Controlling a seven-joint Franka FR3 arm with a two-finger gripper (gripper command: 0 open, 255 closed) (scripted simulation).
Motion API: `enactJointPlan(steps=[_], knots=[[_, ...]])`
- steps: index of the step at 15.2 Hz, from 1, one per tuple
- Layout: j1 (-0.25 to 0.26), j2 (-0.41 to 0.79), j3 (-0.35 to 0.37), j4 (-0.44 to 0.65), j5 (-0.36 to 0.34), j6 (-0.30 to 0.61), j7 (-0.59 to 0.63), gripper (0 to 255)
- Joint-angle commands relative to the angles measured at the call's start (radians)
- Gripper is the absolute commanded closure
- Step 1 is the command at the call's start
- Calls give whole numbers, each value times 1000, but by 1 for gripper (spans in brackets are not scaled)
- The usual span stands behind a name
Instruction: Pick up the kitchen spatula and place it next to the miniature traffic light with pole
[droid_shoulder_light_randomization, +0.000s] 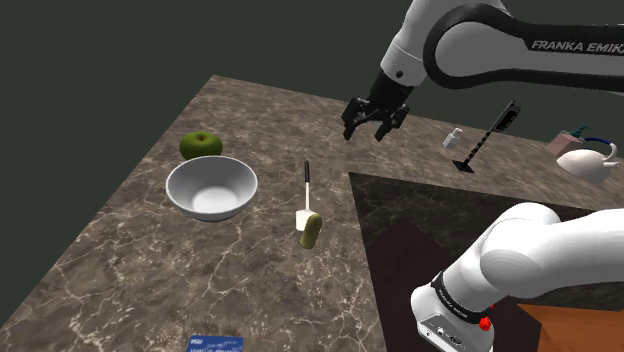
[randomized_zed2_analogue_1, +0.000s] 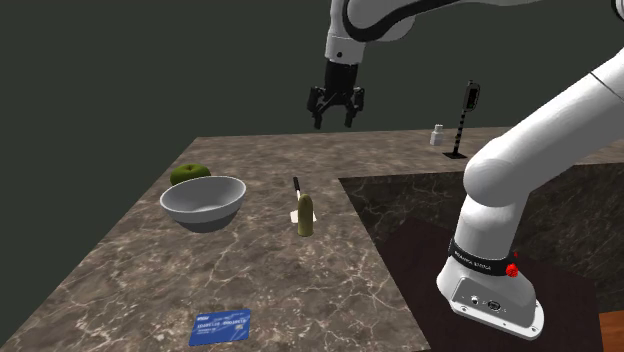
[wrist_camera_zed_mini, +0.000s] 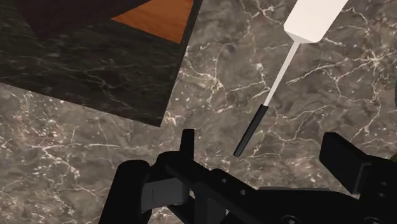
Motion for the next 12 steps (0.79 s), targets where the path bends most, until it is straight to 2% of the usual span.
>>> enactJointPlan(steps=[1,7,12], knots=[[-9,40,39,-14,10,43,72,0],[-46,231,157,-16,12,193,289,0],[-89,428,246,24,-37,307,491,0]])
